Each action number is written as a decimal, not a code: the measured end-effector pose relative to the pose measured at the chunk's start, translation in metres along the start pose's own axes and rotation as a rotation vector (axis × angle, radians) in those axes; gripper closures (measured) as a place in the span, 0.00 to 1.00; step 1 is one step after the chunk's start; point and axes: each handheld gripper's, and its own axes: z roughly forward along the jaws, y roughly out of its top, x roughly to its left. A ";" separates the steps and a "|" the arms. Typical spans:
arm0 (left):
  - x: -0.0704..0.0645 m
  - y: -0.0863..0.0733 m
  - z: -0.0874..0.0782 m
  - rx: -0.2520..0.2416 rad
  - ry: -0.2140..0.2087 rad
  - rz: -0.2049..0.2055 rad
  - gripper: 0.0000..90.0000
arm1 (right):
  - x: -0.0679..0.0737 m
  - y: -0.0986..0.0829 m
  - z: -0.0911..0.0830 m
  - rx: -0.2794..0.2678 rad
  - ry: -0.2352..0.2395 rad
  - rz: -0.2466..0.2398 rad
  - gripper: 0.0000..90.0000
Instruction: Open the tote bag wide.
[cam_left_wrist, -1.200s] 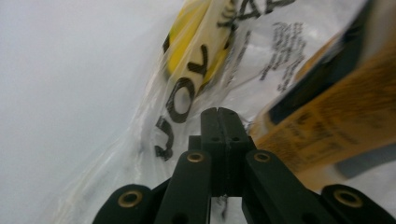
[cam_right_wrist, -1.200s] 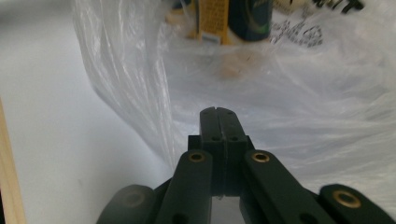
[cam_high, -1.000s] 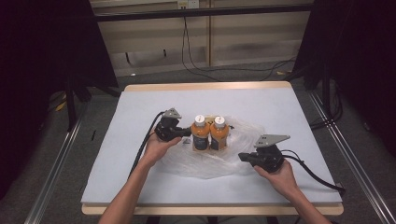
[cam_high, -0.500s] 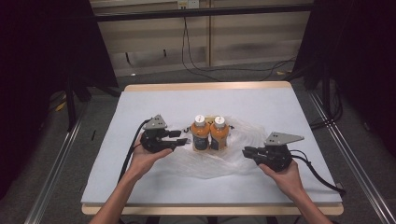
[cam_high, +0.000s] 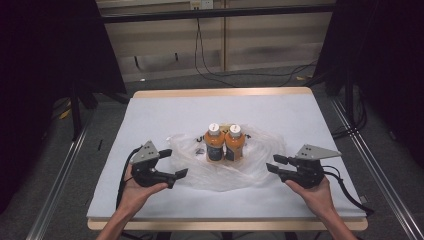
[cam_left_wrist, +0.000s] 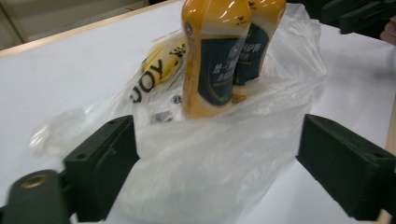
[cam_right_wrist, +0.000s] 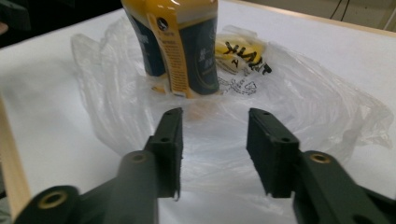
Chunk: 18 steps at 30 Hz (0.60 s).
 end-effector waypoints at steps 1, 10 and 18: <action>0.000 0.000 0.000 0.000 0.000 0.000 0.11 | 0.000 0.000 0.000 0.000 0.000 0.000 0.60; -0.002 -0.034 -0.034 -0.004 0.049 -0.071 0.08 | -0.006 -0.013 -0.030 -0.072 -0.053 0.071 0.20; 0.001 -0.062 -0.049 -0.019 0.106 -0.126 0.03 | -0.016 -0.028 -0.049 -0.094 -0.141 0.128 0.10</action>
